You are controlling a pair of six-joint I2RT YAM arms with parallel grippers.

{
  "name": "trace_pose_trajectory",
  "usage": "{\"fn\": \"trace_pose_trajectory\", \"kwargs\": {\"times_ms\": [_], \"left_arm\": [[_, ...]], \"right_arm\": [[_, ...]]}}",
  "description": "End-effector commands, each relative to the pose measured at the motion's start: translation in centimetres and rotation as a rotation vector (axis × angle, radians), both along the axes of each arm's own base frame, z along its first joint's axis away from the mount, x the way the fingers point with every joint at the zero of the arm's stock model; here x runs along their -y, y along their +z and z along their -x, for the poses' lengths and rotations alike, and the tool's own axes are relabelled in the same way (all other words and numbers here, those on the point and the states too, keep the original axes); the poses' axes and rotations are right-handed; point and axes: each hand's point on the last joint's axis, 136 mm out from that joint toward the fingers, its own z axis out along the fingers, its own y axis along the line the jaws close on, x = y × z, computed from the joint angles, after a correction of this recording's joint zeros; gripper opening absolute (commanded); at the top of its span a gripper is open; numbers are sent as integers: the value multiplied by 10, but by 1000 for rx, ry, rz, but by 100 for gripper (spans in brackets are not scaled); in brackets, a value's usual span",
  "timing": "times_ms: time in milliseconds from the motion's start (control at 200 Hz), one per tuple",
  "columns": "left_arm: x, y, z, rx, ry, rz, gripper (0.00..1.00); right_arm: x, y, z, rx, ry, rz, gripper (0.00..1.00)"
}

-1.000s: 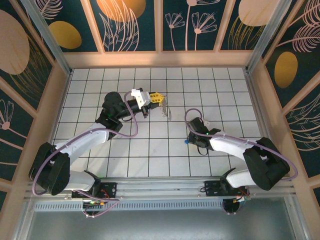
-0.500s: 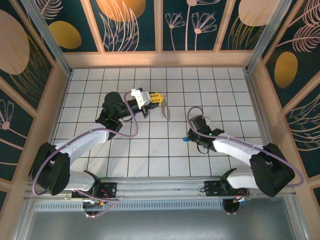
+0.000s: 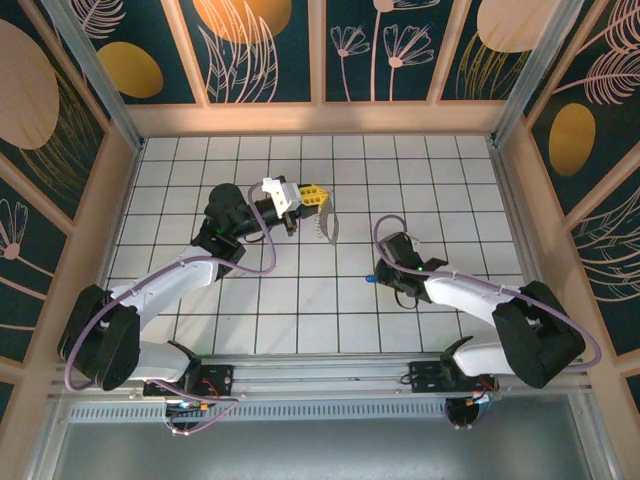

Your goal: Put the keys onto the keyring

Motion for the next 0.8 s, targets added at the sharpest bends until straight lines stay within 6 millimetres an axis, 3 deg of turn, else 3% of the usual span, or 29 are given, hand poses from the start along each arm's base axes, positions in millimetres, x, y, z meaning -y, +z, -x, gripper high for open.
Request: {"fn": "trace_pose_trajectory", "kwargs": {"times_ms": [0, 796], "left_arm": [[0, 21, 5, 52, -12, 41, 0], [1, 20, 5, 48, -16, 40, 0]], "right_arm": [[-3, -8, 1, -15, 17, -10, 30], [5, -14, 11, -26, -3, -14, 22]]}}
